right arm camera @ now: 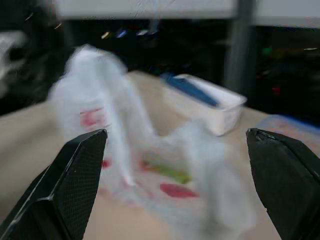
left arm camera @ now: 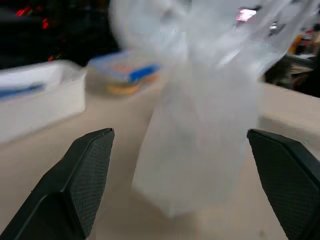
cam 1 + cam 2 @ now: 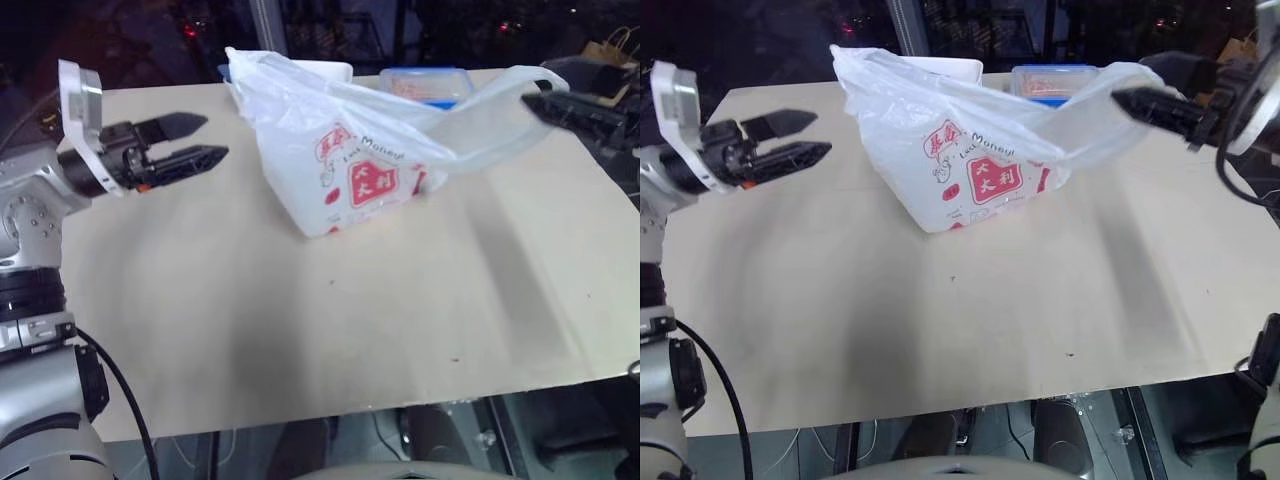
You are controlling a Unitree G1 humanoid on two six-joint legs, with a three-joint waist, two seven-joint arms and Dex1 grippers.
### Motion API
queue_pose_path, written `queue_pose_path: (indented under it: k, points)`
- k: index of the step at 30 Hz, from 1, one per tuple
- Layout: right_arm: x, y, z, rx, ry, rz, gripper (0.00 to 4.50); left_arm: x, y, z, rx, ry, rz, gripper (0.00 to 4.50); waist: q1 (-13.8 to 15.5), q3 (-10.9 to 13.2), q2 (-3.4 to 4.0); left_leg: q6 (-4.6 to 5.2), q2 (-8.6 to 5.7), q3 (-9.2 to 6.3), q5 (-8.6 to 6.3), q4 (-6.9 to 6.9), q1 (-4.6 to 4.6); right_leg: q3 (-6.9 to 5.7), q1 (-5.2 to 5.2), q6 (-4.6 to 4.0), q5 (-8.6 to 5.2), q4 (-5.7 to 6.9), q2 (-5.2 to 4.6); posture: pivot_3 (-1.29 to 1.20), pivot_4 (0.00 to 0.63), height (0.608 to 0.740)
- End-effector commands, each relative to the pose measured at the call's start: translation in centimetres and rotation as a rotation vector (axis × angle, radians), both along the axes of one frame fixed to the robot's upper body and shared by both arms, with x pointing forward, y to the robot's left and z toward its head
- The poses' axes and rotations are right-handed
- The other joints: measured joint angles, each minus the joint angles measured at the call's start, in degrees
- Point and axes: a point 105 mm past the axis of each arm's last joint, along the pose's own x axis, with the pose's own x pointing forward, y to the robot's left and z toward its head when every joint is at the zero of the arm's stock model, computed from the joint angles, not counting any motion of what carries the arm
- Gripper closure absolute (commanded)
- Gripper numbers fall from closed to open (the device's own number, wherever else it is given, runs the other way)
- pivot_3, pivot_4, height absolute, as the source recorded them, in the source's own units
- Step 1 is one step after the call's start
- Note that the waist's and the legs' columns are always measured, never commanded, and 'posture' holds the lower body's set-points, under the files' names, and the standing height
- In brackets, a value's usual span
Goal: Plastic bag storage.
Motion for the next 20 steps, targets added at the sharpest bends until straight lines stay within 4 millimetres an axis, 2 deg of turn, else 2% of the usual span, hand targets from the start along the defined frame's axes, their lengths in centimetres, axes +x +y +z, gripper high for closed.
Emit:
queue_pose_path:
  k: [1, 3, 4, 6, 9, 11, 15, 20]
  points:
    - [0.5, -5.5, -2.0, 0.078, -0.066, -0.206, 0.00, -1.5, 2.2, -1.9, 0.016, 0.016, 0.134, 0.05, 0.1, -0.1, -0.17, -0.05, 0.05, -0.06, 0.02, -0.08, 0.03, 0.00, 0.03, -0.01, -0.01, -0.12, 0.00, 0.00, 0.150, 0.740]
    - [-0.7, -6.7, -5.6, 0.087, -0.006, -0.199, 0.00, -2.5, 3.0, -5.1, 0.059, 0.051, 0.217, 0.05, 0.3, -0.2, -0.26, -0.11, 0.06, -0.15, 0.06, -0.15, -0.04, -0.01, 0.02, -0.01, -0.01, -0.21, -0.04, 0.00, 0.150, 0.740]
    - [-1.4, -6.7, -6.7, 0.099, 0.015, -0.177, 0.00, -3.1, 3.1, -6.1, 0.075, 0.049, 0.243, 0.05, 0.5, -0.2, -0.25, -0.08, 0.07, -0.17, 0.04, -0.21, -0.03, -0.02, 0.03, -0.02, -0.02, -0.20, -0.09, 0.00, 0.150, 0.740]
    - [-3.0, -6.1, -10.2, 0.046, 0.105, -0.148, 0.00, -4.1, 3.1, -8.4, 0.102, 0.068, 0.319, 0.05, 0.6, -0.2, -0.19, 0.02, 0.03, 0.03, -0.04, -0.22, -0.14, 0.05, -0.14, -0.01, -0.02, -0.19, -0.24, 0.00, 0.150, 0.740]
    - [-5.5, -3.9, -16.0, -0.064, 0.232, -0.107, 0.00, -5.9, 1.3, -11.8, 0.117, 0.083, 0.352, 0.05, 0.8, -0.2, -0.18, 0.10, 0.00, 0.19, -0.08, -0.18, -0.15, 0.19, -0.25, 0.01, -0.01, -0.20, -0.35, 0.00, 0.150, 0.740]
    - [-6.4, -2.5, -19.0, -0.071, 0.264, -0.110, 0.00, -7.1, -0.3, -13.8, 0.104, 0.121, 0.351, 0.05, 0.8, -0.3, -0.23, 0.27, 0.05, 0.21, -0.20, -0.17, 0.15, 0.21, 0.02, 0.04, 0.01, -0.19, -0.32, 0.00, 0.150, 0.740]
    - [-7.1, -1.7, -22.2, -0.101, 0.236, -0.155, 0.00, -8.9, -3.3, -15.2, 0.059, 0.145, 0.302, 0.05, 0.8, -0.2, -0.19, 0.26, 0.25, 0.27, -0.23, -0.23, 1.38, 0.25, 1.32, 0.08, 0.04, -0.44, -0.13, 0.00, 0.150, 0.740]
    - [-7.7, -1.1, -23.7, -0.167, 0.192, -0.117, 0.00, -10.1, -4.8, -15.5, 0.071, 0.084, 0.286, 0.05, 0.8, -0.2, -0.19, 0.03, 0.40, 0.48, -0.35, -0.03, 2.08, 0.36, 2.08, 0.20, -0.12, -0.47, -0.08, 0.00, 0.150, 0.740]
